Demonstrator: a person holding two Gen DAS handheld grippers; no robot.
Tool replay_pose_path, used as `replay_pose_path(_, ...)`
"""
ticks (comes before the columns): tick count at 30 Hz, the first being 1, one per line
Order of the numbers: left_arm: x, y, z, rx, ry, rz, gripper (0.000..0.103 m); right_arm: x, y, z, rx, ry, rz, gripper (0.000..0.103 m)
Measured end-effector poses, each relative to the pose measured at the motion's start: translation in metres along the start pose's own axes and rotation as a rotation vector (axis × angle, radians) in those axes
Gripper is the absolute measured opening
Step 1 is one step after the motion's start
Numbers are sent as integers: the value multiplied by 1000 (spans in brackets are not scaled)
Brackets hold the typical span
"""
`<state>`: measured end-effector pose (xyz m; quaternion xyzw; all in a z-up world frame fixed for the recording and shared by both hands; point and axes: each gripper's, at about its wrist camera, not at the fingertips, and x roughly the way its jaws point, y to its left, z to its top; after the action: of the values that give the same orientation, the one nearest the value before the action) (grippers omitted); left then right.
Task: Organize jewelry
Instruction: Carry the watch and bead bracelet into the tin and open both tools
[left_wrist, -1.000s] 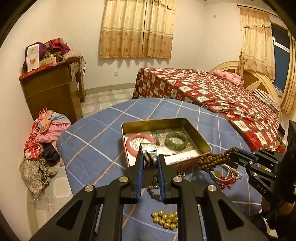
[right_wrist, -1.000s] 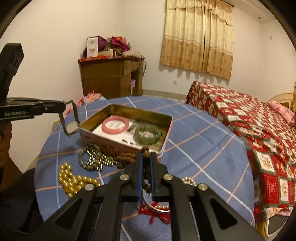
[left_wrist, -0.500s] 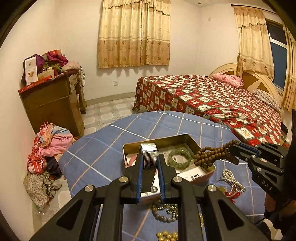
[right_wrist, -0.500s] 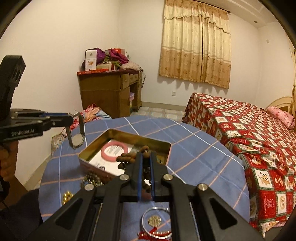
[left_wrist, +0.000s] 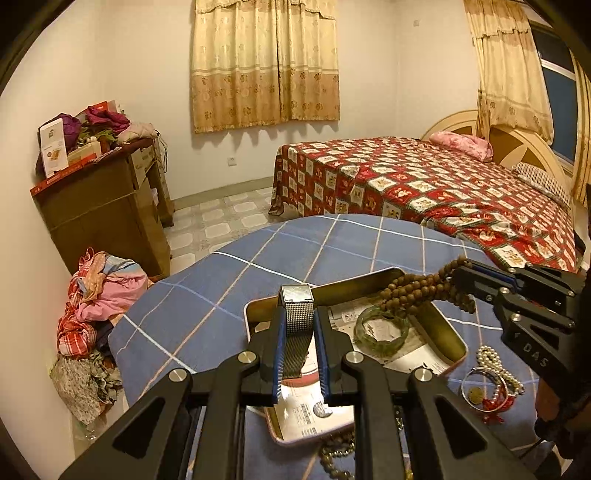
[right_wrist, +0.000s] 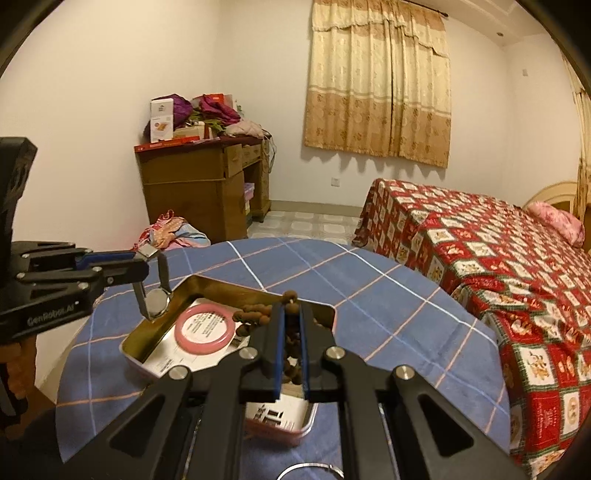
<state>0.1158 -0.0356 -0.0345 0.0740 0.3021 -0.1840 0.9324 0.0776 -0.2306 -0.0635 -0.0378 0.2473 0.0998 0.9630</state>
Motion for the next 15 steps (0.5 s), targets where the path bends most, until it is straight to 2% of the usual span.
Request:
replay_pose_path(8,28,4,-1,5,49,-15,15,32,6,-8,-4,70,-11,9)
replay_pose_path(13,38,2,-8,27,80,-24,16,37,7,-15,-2,94,-10,11)
replay_pose_path(14,38,1,-8,34,80,-14,21,36,5,-15,3,94,-15,17)
replay_pose_path(15,37,0,-8,37,81,-7,34,35,4,-16,9,98,-15,22)
